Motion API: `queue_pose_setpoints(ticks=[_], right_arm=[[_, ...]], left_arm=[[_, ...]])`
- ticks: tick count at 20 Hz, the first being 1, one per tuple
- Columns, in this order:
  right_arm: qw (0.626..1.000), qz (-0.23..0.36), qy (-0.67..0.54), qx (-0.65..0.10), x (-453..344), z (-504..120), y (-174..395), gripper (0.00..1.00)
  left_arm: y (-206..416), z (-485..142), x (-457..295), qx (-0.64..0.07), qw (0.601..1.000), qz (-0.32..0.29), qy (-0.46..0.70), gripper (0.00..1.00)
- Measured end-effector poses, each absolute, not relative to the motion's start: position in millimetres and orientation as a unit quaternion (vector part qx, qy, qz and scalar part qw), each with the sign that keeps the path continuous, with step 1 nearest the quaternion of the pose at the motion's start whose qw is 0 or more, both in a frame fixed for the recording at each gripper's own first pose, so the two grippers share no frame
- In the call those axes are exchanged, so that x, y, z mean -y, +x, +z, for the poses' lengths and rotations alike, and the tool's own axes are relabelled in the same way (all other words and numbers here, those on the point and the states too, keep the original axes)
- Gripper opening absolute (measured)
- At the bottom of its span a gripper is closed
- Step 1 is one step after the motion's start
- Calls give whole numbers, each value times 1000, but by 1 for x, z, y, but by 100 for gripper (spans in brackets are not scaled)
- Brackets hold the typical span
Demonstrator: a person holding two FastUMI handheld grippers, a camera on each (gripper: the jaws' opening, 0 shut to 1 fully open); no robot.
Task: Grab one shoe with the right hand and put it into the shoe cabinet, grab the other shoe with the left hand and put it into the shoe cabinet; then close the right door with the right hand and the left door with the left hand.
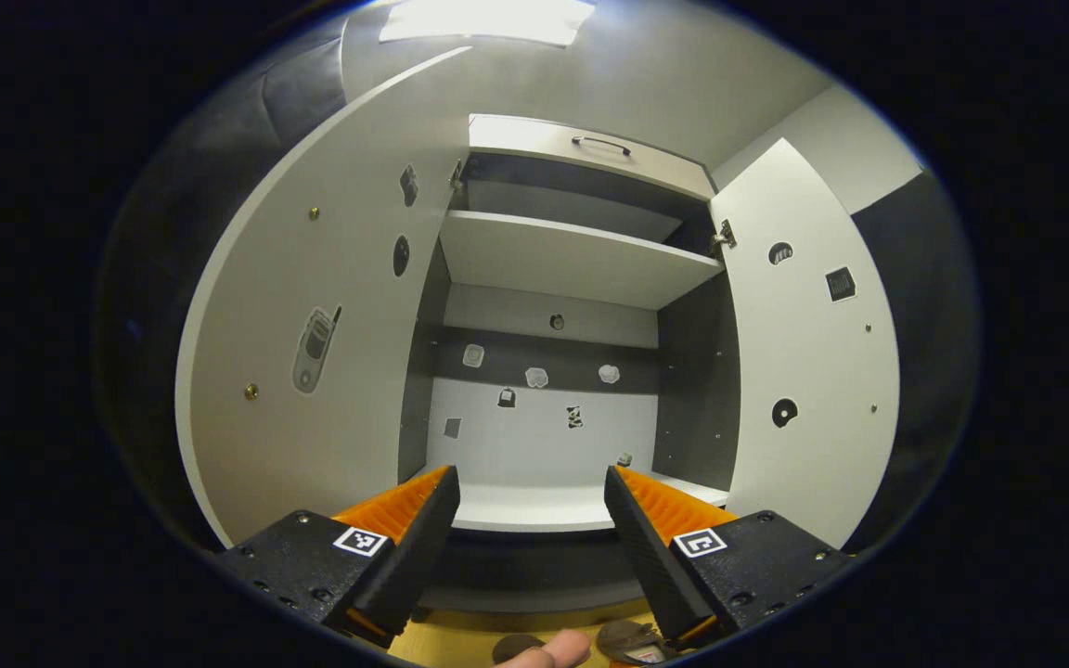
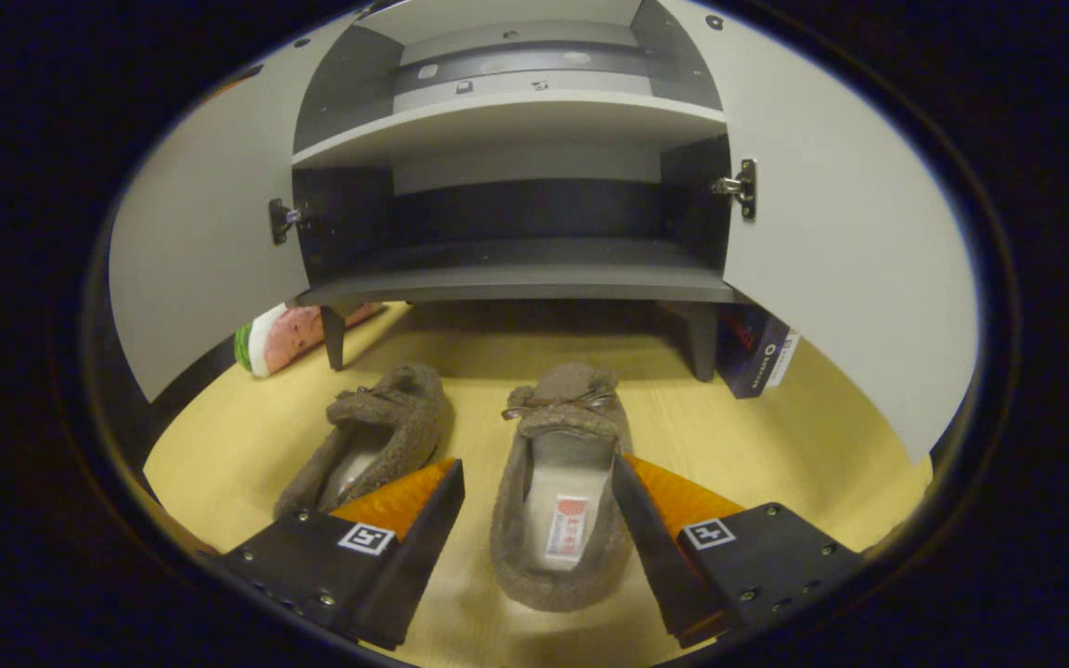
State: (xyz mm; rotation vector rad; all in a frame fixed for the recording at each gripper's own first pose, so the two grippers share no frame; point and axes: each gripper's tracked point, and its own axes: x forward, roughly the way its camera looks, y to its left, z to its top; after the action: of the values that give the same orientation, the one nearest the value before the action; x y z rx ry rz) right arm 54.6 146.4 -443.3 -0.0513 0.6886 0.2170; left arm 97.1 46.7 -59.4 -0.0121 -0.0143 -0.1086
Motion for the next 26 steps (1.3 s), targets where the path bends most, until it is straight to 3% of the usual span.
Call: queue_pose_setpoints(ticks=[2, 4, 7, 10, 11, 12, 13, 16, 18, 19, 26], right_arm=[[937, 97, -31, -335, -151, -446, 63, 95], [929, 111, -21, -353, -166, -456, 64, 73], [921, 100, -27, -376, -171, -481, 77, 74], [922, 83, -2, -377, -169, -479, 91, 32], [919, 85, 18, -386, -173, -484, 90, 28], [917, 89, 23, -387, -173, -480, 89, 5], [919, 97, 19, -382, -173, -483, 92, 11], [924, 148, 27, -351, -185, -475, 94, 11], [927, 150, 19, -343, -182, -468, 89, 10], [928, 153, 20, -338, -184, -474, 92, 0], [939, 156, 67, -299, -173, -411, 103, 1]], left_arm=[[102, -61, -46, 6, 998, -62, -9, 96], [106, -66, -42, -1, 997, -75, -10, 96], [115, -77, -35, -16, 995, -96, -4, 96], [126, -86, -42, -26, 995, -95, -1, 96], [130, -87, -46, -29, 996, -90, -1, 96], [133, -87, -51, -28, 996, -83, -2, 96], [135, -87, -55, -27, 997, -78, -1, 96], [139, -89, -58, -26, 997, -73, 4, 96], [140, -92, -55, -29, 996, -82, 5, 96], [142, -93, -54, -31, 996, -83, 5, 96], [146, -100, -61, -44, 996, -74, 0, 96]])
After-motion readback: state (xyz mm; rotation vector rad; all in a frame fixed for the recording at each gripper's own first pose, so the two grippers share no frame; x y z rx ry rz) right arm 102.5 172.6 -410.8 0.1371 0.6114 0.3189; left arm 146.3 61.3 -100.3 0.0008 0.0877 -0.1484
